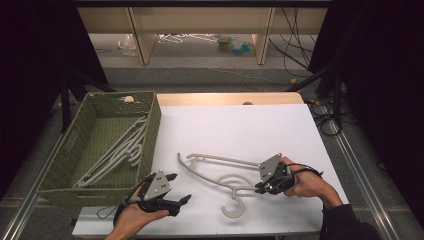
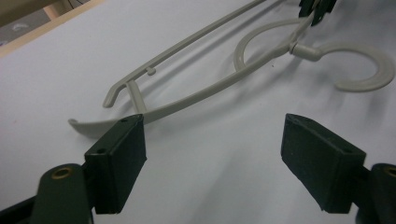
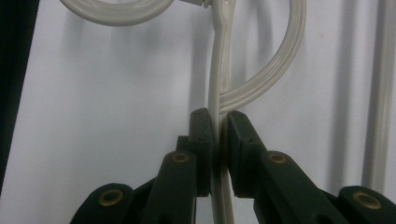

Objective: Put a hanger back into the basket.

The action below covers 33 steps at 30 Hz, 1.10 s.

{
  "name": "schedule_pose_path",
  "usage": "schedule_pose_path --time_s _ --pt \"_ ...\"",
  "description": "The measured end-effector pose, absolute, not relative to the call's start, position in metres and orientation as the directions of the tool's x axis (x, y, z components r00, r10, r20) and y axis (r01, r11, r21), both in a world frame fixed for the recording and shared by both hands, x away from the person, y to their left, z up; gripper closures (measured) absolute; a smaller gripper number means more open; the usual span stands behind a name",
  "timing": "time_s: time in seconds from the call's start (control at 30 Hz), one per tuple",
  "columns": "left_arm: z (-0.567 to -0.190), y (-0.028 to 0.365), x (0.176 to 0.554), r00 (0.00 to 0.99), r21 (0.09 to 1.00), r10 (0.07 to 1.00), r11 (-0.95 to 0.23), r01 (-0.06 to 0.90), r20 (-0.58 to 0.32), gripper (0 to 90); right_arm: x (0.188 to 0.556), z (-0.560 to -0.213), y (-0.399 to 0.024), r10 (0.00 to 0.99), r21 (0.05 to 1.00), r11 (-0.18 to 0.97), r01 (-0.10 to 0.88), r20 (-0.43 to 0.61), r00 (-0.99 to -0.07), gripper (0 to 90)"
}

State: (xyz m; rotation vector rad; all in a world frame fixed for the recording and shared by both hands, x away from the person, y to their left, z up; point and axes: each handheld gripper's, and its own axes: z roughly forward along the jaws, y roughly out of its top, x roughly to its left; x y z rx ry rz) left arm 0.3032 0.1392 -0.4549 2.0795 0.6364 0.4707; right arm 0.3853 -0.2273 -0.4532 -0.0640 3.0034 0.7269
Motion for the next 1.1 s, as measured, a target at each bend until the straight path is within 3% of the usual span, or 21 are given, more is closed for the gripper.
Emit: schedule_pose_path --time_s 0.1,0.5,0.73,0.93,1.0,1.1 --pt "-0.452 0.123 0.317 0.823 0.790 0.530 -0.586 0.180 0.206 25.8 0.382 -0.446 -0.227 -0.040 0.473 0.879 -0.064 -0.061 -0.997 82.1" --pt "-0.461 0.081 0.338 0.888 0.720 0.363 -0.692 0.054 0.282 31.6 0.378 -0.436 -0.228 -0.070 0.514 0.853 -0.089 -0.056 -0.996 82.3" --pt "-0.462 0.061 0.343 0.901 0.693 0.284 -0.720 -0.025 0.328 41.7 0.376 -0.434 -0.228 -0.068 0.527 0.844 -0.099 -0.079 -0.995 82.4" --pt "-0.461 0.051 0.346 0.911 0.665 0.211 -0.742 -0.086 0.353 54.8 0.377 -0.433 -0.228 -0.070 0.535 0.839 -0.099 -0.075 -0.995 82.4" --pt "-0.461 0.048 0.347 0.916 0.633 0.169 -0.766 -0.109 0.363 68.2 0.377 -0.433 -0.228 -0.063 0.537 0.838 -0.096 -0.078 -0.995 82.4" --pt "-0.458 0.049 0.347 0.915 0.620 0.154 -0.775 -0.122 0.373 70.7 0.376 -0.432 -0.229 -0.056 0.538 0.839 -0.085 -0.070 -0.996 82.4"
